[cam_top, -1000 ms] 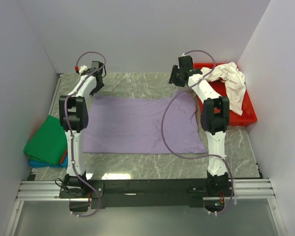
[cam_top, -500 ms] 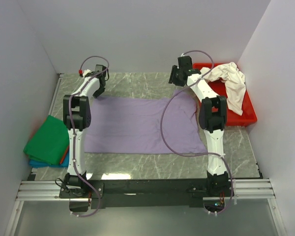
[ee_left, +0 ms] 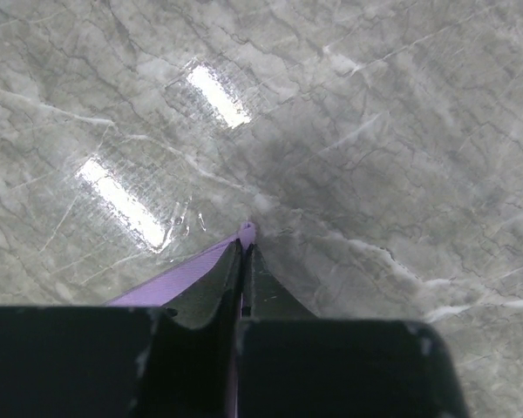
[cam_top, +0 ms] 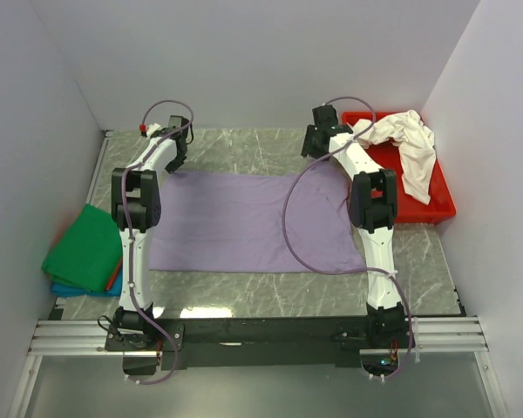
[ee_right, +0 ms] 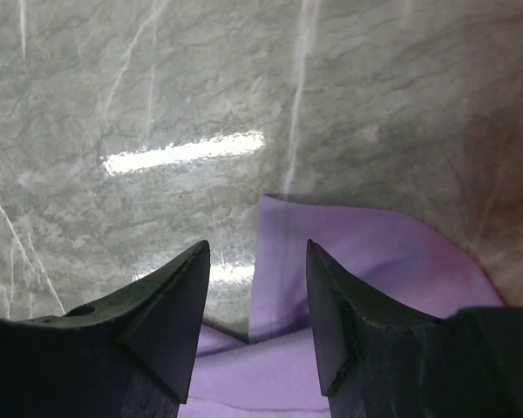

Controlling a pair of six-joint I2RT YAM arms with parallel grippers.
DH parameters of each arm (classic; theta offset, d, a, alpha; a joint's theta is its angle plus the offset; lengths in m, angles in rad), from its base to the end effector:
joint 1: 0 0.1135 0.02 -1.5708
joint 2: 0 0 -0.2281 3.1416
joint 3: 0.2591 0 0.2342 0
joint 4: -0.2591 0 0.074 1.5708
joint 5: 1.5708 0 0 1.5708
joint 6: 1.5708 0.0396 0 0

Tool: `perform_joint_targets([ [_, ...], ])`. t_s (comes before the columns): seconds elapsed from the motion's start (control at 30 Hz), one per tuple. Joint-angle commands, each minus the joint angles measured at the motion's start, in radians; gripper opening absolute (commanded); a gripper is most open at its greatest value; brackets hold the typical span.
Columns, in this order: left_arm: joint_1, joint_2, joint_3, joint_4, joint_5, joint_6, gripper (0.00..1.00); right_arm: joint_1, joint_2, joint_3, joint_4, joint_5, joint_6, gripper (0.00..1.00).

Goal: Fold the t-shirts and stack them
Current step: Fold the tshirt

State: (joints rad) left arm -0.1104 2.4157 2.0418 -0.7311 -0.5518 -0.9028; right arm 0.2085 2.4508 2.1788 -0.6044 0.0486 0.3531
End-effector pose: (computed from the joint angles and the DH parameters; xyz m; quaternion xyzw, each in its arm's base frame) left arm 0.4711 -0.0313 0.1418 -0.4193 0.8394 0.1240 0.3228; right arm 0.4922 0.1022 0.1686 0.0762 0.9370 0.0723 0.3332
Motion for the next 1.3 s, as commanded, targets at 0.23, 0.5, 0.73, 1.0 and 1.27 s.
perform_joint_targets([
  [0.23,0.006,-0.049,-0.023,0.019,0.03,0.016,0.01,-0.021,0.042,0.118,-0.115,0.083,0.112,0.56],
  [0.5,0.008,-0.044,-0.034,0.036,0.049,0.016,0.01,-0.029,0.096,0.142,-0.14,0.045,0.184,0.54],
  [0.73,0.012,-0.044,-0.034,0.044,0.058,0.016,0.0,-0.032,0.105,0.131,-0.13,0.02,0.201,0.35],
  [1.0,0.021,-0.058,-0.04,0.053,0.072,0.022,0.0,-0.032,0.068,0.119,-0.072,0.013,0.181,0.08],
  [1.27,0.034,-0.084,-0.043,0.071,0.085,0.031,0.0,-0.035,-0.039,0.052,0.057,0.019,0.142,0.02],
])
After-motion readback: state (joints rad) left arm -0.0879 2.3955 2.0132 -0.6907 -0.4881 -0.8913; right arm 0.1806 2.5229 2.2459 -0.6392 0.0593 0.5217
